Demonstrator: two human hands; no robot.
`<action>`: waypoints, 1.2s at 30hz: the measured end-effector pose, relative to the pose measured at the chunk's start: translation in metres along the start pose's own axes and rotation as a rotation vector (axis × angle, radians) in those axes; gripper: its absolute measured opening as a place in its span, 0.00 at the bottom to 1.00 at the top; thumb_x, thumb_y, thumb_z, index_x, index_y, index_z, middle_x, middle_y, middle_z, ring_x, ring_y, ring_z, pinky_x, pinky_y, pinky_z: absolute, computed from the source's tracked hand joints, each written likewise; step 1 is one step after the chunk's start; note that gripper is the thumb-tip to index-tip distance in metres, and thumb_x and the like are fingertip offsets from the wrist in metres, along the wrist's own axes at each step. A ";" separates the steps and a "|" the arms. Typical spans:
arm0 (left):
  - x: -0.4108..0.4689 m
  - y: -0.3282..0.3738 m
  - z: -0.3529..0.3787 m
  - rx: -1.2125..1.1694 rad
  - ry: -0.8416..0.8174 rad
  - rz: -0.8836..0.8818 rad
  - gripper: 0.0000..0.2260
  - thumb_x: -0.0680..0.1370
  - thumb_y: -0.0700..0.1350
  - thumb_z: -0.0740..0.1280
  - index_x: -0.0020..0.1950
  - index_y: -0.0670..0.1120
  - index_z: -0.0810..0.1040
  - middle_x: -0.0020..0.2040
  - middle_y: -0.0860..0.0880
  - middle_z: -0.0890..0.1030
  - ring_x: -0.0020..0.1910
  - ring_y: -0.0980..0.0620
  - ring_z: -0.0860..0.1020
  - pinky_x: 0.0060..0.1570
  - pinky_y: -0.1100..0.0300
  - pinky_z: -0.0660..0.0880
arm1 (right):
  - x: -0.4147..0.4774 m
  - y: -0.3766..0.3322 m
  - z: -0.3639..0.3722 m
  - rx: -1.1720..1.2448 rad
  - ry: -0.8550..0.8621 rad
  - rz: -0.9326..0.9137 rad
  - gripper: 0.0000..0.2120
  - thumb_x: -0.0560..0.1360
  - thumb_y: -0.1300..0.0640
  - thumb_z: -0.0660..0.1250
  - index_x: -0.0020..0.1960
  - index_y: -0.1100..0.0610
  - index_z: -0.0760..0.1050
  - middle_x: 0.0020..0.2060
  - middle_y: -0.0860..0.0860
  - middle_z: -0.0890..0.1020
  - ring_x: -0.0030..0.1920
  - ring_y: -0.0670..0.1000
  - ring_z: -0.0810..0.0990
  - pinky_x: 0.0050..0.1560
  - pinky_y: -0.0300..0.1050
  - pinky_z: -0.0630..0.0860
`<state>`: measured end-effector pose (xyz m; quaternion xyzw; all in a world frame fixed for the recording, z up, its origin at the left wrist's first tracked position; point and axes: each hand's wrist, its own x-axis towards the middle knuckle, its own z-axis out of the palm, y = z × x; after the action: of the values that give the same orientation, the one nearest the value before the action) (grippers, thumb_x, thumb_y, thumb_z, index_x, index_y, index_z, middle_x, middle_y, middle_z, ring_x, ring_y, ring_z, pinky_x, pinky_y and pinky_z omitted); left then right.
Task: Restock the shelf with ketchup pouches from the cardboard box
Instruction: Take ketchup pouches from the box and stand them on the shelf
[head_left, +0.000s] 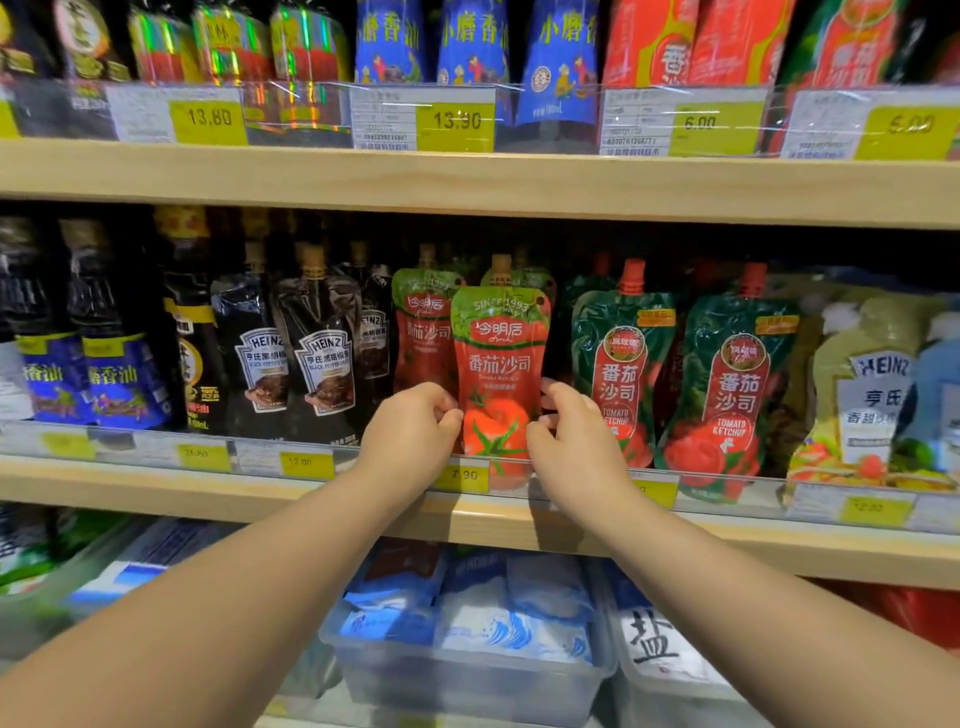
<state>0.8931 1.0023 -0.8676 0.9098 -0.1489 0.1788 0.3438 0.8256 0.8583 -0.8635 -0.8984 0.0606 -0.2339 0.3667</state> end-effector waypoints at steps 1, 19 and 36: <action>0.000 0.003 0.002 -0.017 -0.019 0.001 0.04 0.76 0.48 0.63 0.43 0.51 0.77 0.42 0.50 0.82 0.45 0.49 0.79 0.45 0.54 0.76 | 0.000 0.000 -0.001 -0.003 -0.008 0.007 0.24 0.77 0.56 0.57 0.72 0.54 0.61 0.68 0.54 0.68 0.64 0.54 0.72 0.64 0.53 0.71; -0.086 -0.091 -0.025 -0.527 0.329 -0.449 0.10 0.73 0.41 0.62 0.45 0.57 0.76 0.46 0.50 0.80 0.49 0.47 0.79 0.54 0.46 0.77 | -0.044 -0.039 0.060 0.063 -0.085 -0.289 0.12 0.70 0.61 0.64 0.50 0.48 0.71 0.45 0.45 0.68 0.38 0.43 0.69 0.44 0.41 0.67; -0.299 -0.338 -0.124 -0.159 0.254 -1.148 0.08 0.73 0.41 0.61 0.49 0.46 0.78 0.49 0.44 0.81 0.52 0.42 0.79 0.49 0.58 0.74 | -0.224 -0.105 0.322 0.096 -0.775 0.043 0.09 0.69 0.59 0.65 0.35 0.48 0.67 0.29 0.45 0.71 0.33 0.48 0.71 0.34 0.40 0.66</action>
<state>0.7317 1.3737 -1.1027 0.7879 0.3963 0.0602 0.4676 0.7707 1.2005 -1.0761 -0.9004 -0.0744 0.1279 0.4091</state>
